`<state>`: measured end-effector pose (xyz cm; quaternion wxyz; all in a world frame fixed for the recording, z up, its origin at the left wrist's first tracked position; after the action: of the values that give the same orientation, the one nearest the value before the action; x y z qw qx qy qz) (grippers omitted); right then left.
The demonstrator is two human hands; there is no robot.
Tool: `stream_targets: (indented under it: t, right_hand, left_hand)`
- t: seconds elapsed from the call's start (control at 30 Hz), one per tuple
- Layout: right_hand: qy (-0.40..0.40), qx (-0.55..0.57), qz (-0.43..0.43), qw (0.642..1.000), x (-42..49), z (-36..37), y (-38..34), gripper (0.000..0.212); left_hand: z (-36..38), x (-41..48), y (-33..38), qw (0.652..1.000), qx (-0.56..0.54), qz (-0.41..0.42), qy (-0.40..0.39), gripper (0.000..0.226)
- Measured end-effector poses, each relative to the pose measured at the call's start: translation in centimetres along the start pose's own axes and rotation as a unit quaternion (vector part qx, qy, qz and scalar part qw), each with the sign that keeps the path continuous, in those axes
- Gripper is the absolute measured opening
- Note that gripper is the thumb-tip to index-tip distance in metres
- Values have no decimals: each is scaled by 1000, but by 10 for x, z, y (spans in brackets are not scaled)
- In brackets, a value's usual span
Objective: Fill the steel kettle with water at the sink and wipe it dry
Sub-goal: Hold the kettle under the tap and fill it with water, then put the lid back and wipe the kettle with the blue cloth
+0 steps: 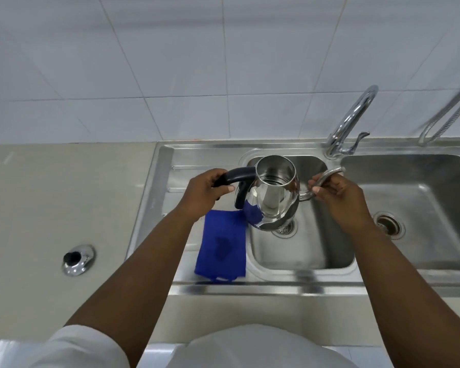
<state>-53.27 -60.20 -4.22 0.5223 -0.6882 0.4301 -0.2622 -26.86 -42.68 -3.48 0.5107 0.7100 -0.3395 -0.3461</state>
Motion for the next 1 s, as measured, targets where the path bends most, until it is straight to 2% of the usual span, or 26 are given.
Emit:
stream_targets:
  t: [0.17,0.37,0.53,1.0]
  right_hand:
    - [-29,-10,-6,1000,-18,45,-11,22]
    - [-50,-14,-4,999,-36,103,-25,38]
    - [-62,-39,-8,997,-51,144,-37,30]
    - [-77,-90,-14,993,-86,224,-35,32]
  left_hand:
    - [-49,-28,-15,1000,-6,-15,22,24]
    - [-107,-57,-31,999,1,-22,39,23]
    - [-149,-74,-49,998,-20,-31,51,25]
    - [-219,-105,-96,996,-28,-58,62,25]
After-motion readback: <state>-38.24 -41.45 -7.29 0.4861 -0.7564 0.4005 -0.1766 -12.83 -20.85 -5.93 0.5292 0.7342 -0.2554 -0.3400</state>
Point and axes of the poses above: each hand's wrist, its own x-axis towards the middle knuckle, its own z-axis out of the palm, y = z × x, the point moved 8 cm from there along x, towards the middle knuckle, and after that the axes turned 10 degrees about -x, right-handed, at the moved point
